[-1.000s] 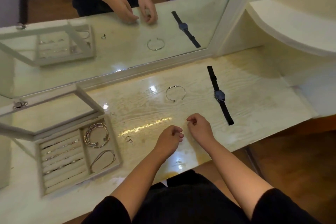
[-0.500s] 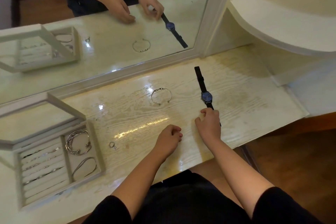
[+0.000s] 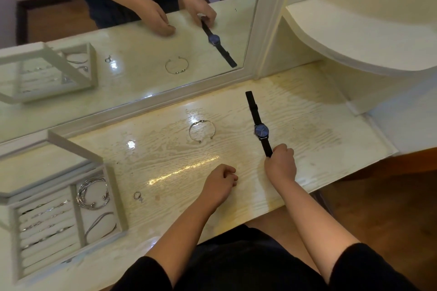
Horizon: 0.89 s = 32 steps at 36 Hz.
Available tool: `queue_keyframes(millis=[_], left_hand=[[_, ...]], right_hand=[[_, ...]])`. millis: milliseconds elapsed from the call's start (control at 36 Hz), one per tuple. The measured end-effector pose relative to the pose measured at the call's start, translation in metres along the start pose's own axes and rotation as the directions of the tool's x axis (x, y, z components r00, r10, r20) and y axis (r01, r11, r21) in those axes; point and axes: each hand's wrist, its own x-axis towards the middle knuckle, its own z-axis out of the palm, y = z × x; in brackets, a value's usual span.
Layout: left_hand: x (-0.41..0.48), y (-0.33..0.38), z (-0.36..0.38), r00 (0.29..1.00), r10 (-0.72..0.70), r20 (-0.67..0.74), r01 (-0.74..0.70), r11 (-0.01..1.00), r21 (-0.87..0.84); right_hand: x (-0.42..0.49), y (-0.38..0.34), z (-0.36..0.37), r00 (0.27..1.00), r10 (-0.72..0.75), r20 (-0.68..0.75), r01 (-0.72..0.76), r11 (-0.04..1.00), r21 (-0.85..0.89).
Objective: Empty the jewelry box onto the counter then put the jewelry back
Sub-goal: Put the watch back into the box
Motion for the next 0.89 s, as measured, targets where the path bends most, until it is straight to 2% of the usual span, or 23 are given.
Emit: queue_keyframes(millis=[278,556,889], left_hand=[[0.001,0.004,0.004,1.0,0.023,-0.022,-0.022,0.999,0.032],[0.003,0.006,0.006,0.994,0.084,-0.064,-0.08,0.995,0.052],[0.006,0.013,0.011,0.993,0.091,-0.077,-0.091,0.996,0.006]], right_hand=[[0.014,-0.004,-0.005,0.98,0.136,0.143,-0.148,0.986,0.074],[0.017,-0.005,-0.009,0.975,0.147,0.168,-0.158,0.986,0.05],[0.017,0.002,-0.015,0.969,-0.043,0.244,-0.02,0.968,0.251]])
